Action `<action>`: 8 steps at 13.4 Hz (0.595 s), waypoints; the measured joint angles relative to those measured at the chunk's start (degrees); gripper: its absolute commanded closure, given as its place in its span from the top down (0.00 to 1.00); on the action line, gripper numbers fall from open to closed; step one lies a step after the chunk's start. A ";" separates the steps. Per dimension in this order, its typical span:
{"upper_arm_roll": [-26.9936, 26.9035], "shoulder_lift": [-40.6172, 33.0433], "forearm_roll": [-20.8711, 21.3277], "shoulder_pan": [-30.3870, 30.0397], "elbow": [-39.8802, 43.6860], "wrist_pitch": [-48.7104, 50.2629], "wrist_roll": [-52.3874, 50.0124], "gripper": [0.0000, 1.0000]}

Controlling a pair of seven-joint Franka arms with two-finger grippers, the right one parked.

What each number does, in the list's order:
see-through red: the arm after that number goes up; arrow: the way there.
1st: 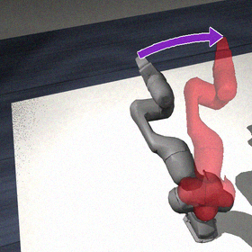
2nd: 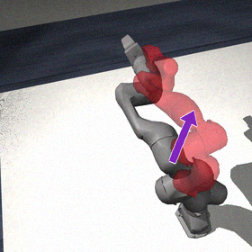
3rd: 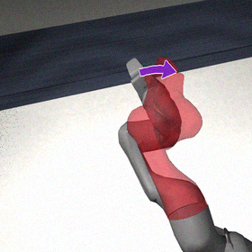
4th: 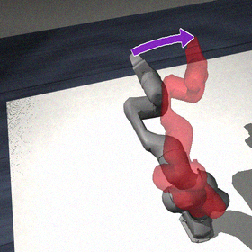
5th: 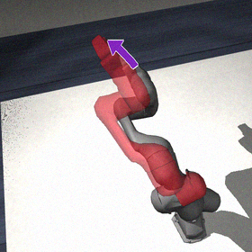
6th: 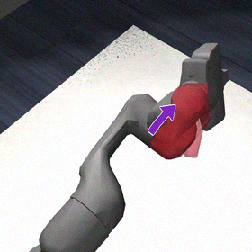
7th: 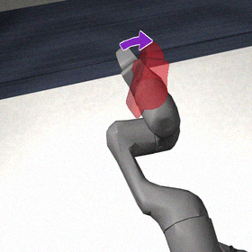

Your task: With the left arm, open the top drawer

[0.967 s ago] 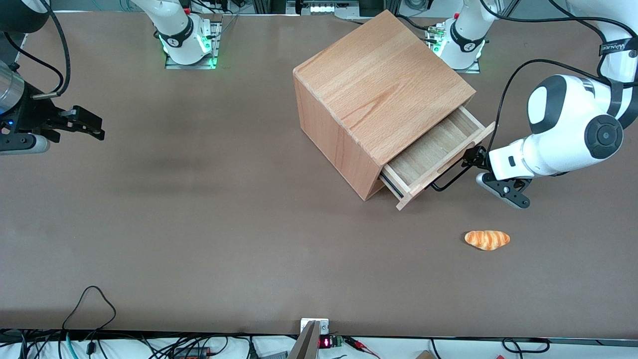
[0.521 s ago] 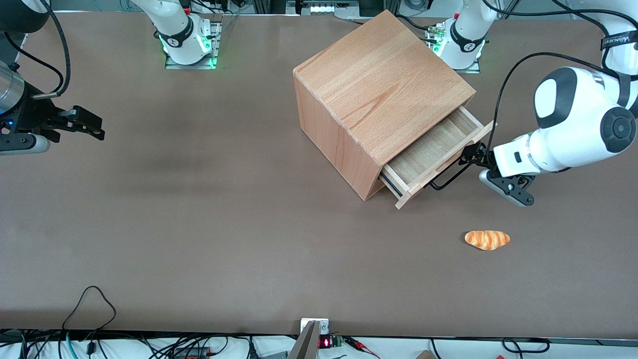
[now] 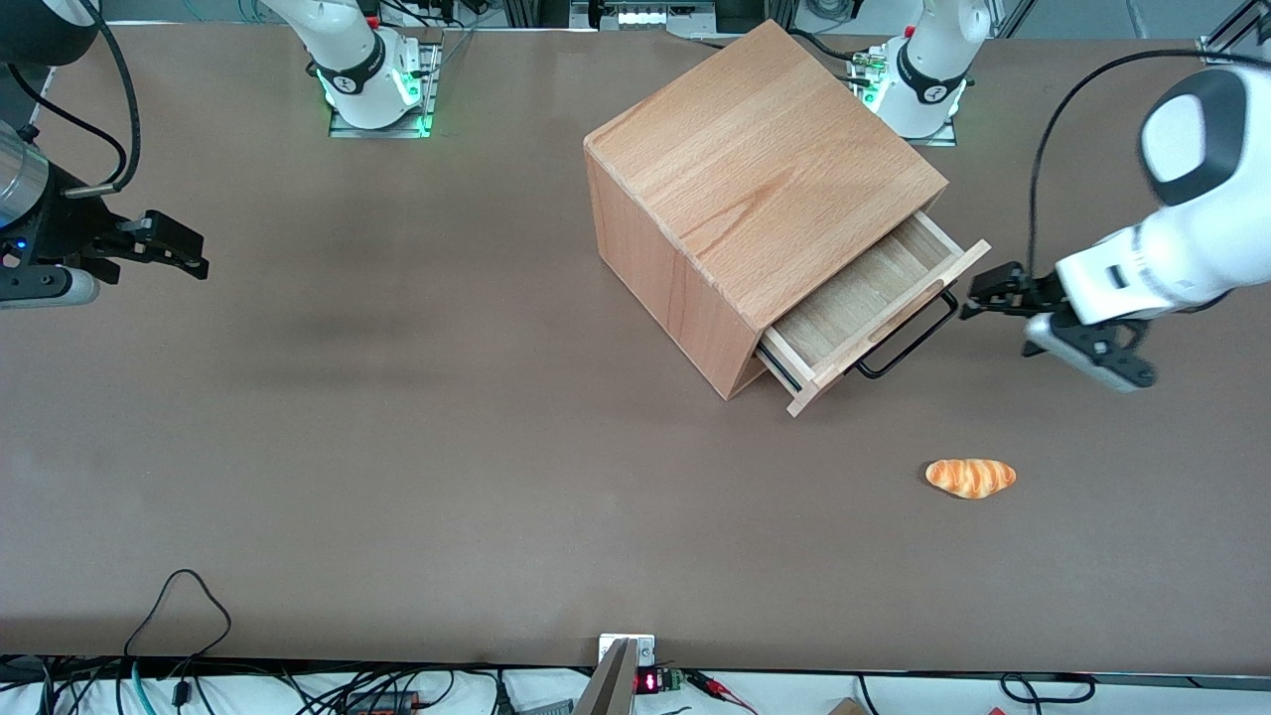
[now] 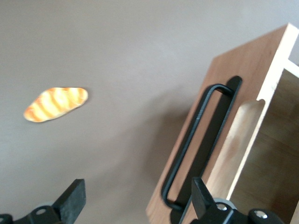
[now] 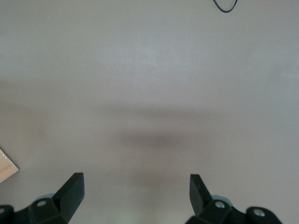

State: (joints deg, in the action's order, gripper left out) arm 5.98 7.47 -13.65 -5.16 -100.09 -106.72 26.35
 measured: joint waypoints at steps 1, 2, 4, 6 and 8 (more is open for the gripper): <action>-1.06 -0.35 0.13 -0.14 0.70 0.00 0.06 1.00; -2.01 -0.72 0.62 -0.23 1.55 0.00 0.09 1.00; -4.19 -2.22 3.32 -0.30 2.68 0.22 0.06 1.00; -7.34 -4.25 5.69 -0.27 3.09 0.95 0.03 1.00; -11.06 -5.91 6.29 -0.25 3.12 1.38 -0.28 1.00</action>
State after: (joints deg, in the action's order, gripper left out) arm -5.08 1.56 -7.35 -5.41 -96.97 -105.35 26.07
